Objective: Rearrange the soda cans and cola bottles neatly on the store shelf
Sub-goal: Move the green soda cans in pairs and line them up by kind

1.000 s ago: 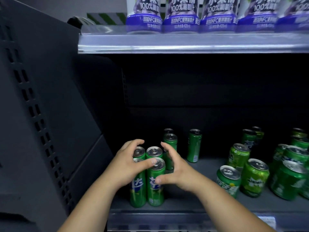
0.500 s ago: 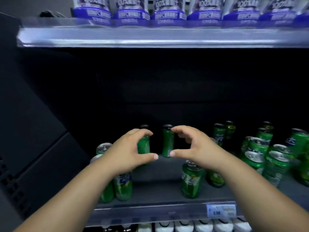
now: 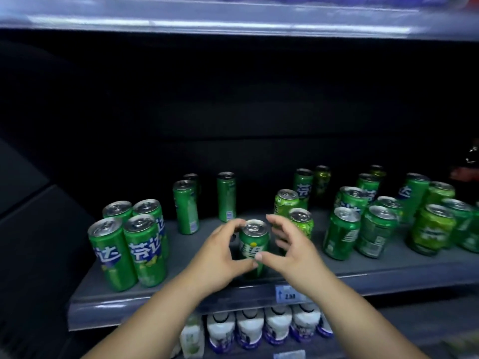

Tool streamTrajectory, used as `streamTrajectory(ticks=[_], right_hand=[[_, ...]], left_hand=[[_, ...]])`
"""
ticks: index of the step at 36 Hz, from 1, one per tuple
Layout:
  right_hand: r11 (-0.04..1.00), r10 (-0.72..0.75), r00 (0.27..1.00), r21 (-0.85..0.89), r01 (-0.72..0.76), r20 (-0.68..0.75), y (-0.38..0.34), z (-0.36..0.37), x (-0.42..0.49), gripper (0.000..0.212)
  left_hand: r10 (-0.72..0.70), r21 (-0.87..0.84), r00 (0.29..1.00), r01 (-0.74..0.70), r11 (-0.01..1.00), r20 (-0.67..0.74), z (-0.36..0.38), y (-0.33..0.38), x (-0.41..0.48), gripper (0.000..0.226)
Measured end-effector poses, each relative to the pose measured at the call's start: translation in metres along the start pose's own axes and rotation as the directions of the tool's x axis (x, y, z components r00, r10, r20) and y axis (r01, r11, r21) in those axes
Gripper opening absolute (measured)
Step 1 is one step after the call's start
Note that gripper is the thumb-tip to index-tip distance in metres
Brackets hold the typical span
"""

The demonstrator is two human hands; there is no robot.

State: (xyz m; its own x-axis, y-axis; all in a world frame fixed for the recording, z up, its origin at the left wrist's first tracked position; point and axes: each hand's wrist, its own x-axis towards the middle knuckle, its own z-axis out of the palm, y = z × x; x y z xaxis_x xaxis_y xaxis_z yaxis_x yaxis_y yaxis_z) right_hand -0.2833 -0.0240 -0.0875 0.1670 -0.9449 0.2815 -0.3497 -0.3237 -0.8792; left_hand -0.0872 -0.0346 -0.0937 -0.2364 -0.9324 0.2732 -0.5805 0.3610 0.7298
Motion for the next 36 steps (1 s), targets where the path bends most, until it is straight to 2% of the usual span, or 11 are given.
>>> streamTrajectory(ticks=[4, 8, 14, 21, 28, 36], right_hand=[[0.997, -0.061, 0.998, -0.043, 0.061, 0.0, -0.012, -0.003, 0.024, 0.067], [0.983, -0.132, 0.991, -0.125, 0.136, 0.037, -0.031, -0.003, 0.059, 0.069], [0.962, -0.134, 0.987, -0.228, 0.151, 0.088, -0.045, 0.018, 0.131, 0.075], [0.957, -0.038, 0.997, -0.283, 0.057, 0.074, -0.031, 0.046, 0.186, 0.076], [0.948, 0.09, 0.993, -0.313, -0.062, 0.073, -0.016, 0.051, 0.223, 0.082], [0.949, 0.13, 0.989, -0.298, -0.101, 0.077, -0.004, 0.055, 0.228, 0.077]], left_hand=[[0.027, 0.056, 0.998, -0.023, 0.998, -0.057, -0.027, 0.008, 0.009, 0.078], [0.069, 0.192, 0.991, -0.046, 0.98, -0.115, -0.075, 0.018, 0.022, 0.078], [0.09, 0.366, 0.984, -0.027, 0.93, -0.155, -0.136, 0.019, 0.047, 0.07], [-0.08, 0.503, 0.996, 0.091, 0.859, -0.044, -0.169, -0.012, 0.086, 0.077], [-0.219, 0.481, 0.97, 0.142, 0.865, 0.105, -0.175, -0.038, 0.121, 0.079], [-0.25, 0.507, 0.945, 0.114, 0.854, 0.209, -0.166, -0.049, 0.136, 0.081]])
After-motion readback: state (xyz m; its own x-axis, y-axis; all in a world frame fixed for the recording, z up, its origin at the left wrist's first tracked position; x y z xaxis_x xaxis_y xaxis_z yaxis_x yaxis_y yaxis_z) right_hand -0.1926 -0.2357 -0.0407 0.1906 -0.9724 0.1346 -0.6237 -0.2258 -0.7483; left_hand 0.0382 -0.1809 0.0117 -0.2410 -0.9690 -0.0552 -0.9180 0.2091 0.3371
